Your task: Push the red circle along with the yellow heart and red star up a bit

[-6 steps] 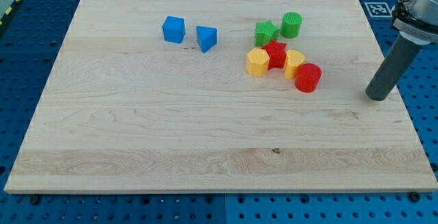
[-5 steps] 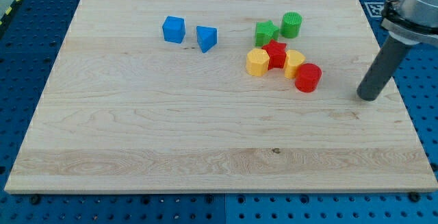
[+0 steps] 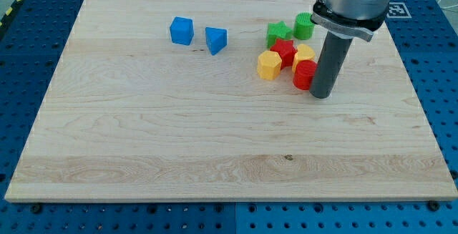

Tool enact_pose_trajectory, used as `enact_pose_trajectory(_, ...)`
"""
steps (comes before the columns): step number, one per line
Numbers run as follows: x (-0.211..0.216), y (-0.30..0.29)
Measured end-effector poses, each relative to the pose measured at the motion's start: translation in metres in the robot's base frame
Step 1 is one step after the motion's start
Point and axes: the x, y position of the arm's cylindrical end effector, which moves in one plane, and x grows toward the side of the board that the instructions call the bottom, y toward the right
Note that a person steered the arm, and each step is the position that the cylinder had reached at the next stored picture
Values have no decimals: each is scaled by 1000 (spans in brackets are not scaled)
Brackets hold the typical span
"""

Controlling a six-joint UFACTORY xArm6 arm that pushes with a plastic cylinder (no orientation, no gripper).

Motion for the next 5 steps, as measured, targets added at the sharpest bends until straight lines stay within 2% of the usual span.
enact_pose_trajectory(2,-21,-4)
enact_pose_trajectory(4,-23,-20)
enact_pose_trajectory(5,-22,-3)
